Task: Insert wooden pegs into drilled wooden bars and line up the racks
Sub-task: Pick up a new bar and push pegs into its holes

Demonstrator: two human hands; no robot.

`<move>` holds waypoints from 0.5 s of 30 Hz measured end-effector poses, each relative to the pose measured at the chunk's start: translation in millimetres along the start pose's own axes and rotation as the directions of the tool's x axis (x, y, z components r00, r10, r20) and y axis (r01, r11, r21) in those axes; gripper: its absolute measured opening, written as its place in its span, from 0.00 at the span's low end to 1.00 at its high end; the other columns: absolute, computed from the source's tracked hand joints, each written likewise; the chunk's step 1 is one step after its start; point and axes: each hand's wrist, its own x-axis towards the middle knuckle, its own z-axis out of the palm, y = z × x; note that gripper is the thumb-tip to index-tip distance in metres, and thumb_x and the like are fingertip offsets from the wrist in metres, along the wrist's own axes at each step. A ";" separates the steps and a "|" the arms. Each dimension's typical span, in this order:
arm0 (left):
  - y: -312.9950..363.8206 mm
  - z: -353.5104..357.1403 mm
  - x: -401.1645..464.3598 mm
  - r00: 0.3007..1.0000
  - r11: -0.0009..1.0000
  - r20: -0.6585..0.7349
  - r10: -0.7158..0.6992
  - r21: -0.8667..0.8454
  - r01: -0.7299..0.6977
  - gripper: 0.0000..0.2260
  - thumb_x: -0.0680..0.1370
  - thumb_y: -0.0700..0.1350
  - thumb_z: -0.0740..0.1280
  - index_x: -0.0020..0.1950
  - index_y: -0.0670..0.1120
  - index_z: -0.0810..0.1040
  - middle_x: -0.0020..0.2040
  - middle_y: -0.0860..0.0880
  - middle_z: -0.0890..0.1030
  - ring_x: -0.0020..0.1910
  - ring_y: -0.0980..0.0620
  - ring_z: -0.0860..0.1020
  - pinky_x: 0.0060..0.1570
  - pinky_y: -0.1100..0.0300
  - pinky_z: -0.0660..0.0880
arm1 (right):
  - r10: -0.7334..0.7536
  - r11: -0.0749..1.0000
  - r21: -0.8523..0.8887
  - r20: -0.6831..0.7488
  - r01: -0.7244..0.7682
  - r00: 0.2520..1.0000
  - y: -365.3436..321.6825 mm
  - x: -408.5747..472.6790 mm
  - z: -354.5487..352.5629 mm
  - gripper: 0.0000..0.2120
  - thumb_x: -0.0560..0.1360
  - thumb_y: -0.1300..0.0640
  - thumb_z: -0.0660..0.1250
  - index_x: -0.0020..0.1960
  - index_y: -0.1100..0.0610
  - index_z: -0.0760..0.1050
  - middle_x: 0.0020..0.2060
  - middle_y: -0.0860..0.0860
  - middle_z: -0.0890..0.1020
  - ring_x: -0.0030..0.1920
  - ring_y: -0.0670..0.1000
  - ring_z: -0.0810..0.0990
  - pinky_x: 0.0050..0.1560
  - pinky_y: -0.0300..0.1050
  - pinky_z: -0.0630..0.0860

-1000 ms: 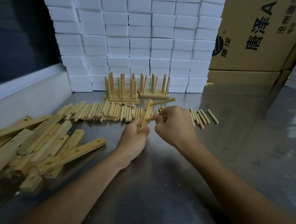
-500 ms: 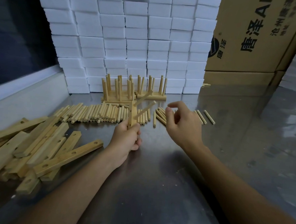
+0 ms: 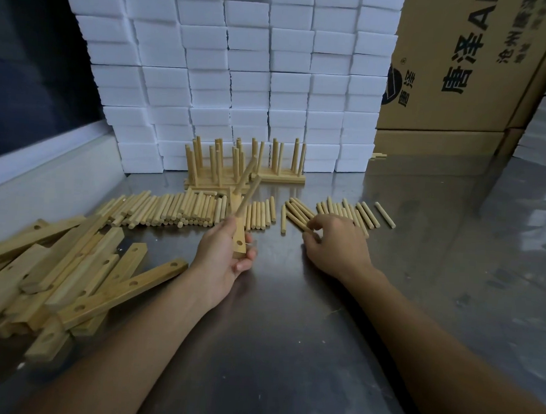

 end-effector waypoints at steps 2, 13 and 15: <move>1.6 -1.0 -0.6 1.000 0.998 -0.005 -0.022 -0.052 0.022 0.11 0.86 0.46 0.53 0.60 0.40 0.70 0.36 0.44 0.73 0.26 0.51 0.71 0.19 0.64 0.62 | 0.014 1.000 -0.018 0.039 -0.014 0.999 -1.1 0.2 0.1 0.11 0.79 0.49 0.67 0.53 0.54 0.82 0.46 0.51 0.84 0.45 0.50 0.80 0.52 0.49 0.79; 5.5 -3.0 -1.6 0.997 0.983 0.005 -0.074 -0.166 0.073 0.12 0.86 0.42 0.51 0.54 0.39 0.71 0.41 0.41 0.75 0.31 0.49 0.71 0.26 0.62 0.67 | 0.063 0.998 0.015 0.119 -0.065 0.991 -5.1 1.0 2.7 0.14 0.78 0.60 0.67 0.64 0.55 0.73 0.55 0.54 0.77 0.48 0.51 0.73 0.49 0.46 0.73; 5.4 -3.4 -1.6 0.997 0.985 0.011 -0.074 -0.156 0.075 0.12 0.86 0.43 0.51 0.57 0.39 0.71 0.41 0.42 0.74 0.31 0.49 0.71 0.26 0.62 0.67 | 0.042 0.994 0.094 0.129 -0.054 0.991 -7.0 1.6 2.7 0.22 0.76 0.66 0.65 0.68 0.54 0.70 0.58 0.54 0.72 0.49 0.51 0.69 0.51 0.45 0.70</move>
